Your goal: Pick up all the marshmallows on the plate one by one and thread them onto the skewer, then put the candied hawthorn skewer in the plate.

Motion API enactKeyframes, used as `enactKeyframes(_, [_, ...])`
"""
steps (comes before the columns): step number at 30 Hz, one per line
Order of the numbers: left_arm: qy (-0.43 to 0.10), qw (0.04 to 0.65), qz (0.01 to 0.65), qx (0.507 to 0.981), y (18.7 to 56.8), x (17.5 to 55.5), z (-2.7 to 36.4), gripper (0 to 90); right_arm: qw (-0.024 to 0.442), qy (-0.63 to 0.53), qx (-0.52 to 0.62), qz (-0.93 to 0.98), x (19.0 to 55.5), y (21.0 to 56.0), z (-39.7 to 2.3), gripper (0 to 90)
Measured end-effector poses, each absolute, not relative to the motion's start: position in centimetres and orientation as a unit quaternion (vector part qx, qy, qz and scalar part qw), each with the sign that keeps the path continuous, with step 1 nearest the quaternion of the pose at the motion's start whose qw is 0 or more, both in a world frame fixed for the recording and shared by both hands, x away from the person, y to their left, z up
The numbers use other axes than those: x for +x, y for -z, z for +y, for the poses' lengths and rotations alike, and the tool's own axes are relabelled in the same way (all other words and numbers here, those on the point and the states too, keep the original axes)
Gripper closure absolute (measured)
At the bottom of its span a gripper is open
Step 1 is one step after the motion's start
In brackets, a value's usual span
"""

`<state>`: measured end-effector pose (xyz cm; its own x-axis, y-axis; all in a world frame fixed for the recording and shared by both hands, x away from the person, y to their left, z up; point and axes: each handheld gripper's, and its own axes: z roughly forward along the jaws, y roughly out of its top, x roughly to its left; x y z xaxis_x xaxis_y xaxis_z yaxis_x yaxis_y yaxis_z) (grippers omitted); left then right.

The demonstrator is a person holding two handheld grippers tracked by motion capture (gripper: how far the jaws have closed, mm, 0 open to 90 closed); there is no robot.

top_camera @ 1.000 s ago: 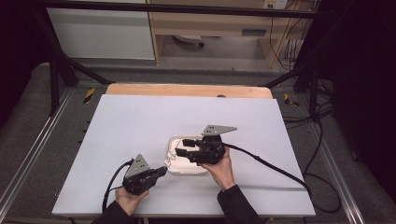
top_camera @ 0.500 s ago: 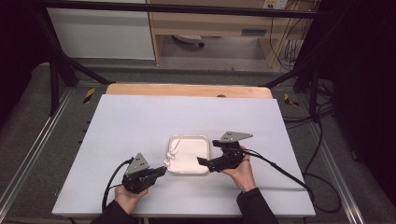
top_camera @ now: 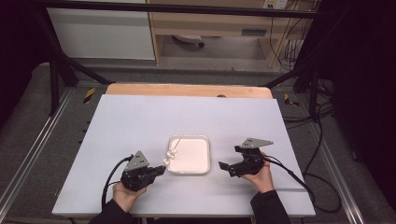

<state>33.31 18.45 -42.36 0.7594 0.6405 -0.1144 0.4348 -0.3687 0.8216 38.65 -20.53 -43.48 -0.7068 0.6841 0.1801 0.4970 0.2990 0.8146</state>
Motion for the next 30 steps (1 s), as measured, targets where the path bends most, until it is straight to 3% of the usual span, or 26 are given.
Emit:
enactKeyframes(12, [-0.111, 0.449, 0.33, 0.823, 40.9, 34.4, 18.1, 88.3, 0.115, -0.444, 0.382, 0.802, 37.5, 44.6, -24.2, 0.2])
enactKeyframes(30, [-0.101, 0.4, 0.349, 0.842, 40.1, 37.9, 15.4, 88.2, 0.134, -0.43, 0.388, 0.804, 36.8, 45.3, -26.3, 0.3])
